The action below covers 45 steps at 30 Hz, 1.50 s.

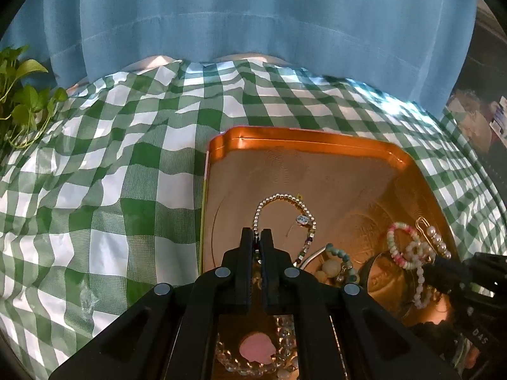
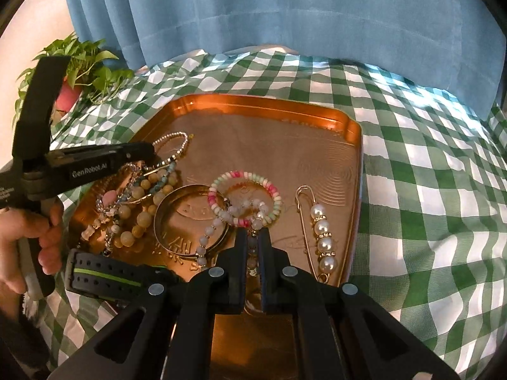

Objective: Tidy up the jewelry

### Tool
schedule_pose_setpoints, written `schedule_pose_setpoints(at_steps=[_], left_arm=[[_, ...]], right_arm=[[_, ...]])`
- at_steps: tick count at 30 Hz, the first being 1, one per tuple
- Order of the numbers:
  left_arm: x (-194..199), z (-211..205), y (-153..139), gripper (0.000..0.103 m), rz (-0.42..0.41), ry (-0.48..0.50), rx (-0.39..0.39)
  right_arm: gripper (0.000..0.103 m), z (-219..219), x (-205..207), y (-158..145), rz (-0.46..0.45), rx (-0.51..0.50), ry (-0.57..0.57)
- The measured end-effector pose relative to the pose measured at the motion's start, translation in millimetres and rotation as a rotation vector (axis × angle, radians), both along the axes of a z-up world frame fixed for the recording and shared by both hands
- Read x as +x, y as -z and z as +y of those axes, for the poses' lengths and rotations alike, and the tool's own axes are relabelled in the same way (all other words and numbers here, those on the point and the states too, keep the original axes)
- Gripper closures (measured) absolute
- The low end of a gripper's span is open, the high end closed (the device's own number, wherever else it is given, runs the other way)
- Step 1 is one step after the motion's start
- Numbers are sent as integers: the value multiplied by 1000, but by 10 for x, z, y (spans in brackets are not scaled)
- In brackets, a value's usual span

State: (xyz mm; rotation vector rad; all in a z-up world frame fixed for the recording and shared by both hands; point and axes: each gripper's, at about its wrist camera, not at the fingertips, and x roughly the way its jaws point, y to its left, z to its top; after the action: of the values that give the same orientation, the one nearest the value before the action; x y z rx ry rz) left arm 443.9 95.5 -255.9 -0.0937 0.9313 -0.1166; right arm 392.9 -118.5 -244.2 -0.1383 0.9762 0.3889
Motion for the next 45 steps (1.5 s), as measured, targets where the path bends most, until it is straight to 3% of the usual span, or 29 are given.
schedule_pose_setpoints(at_steps=[1,2,3,4,6,9,15,17,24,33,37,39,45], left_arm=[[-5,-8,-8,93,7,1,5],[-17,-19,-17,88,12,5,3],[-38,-32,-27,70,13,8,1],[-54,-36,-37,54,9,17,-7],[-114,-76,-48,41,9,45,-37],[-233,-141,-99,26,-8,38,12],[-505,-78,-231,21,-24,-4,-9],[-598,-64,-261,20,-32,-6,-23],[-845,-72,-385,19,-36,-20,-17],[-1262,-201,-603,19,-43,-22,-26],[-1532,-292,-710,19,-19,-6,-54],[-1712,-353,-782,19,-14,-5,-42],[-2217,-492,-1037,19,3,-76,66]], right_arm=[[72,-12,-5,-2,-4,6,6],[42,-28,-16,-10,-9,12,15],[35,-46,-28,-15,-9,10,28],[34,-51,-52,-26,-10,36,14],[34,-51,-100,-19,0,41,11],[32,-5,-176,-20,-11,7,1],[30,-20,-300,-98,-36,39,18],[21,-20,-359,-121,-38,58,23],[21,55,-621,-225,-67,73,5],[21,-19,-856,-310,-48,34,118],[21,21,-1153,-513,-103,12,134],[21,31,-1302,-613,-121,-11,167],[21,44,-1686,-814,-62,-54,208]])
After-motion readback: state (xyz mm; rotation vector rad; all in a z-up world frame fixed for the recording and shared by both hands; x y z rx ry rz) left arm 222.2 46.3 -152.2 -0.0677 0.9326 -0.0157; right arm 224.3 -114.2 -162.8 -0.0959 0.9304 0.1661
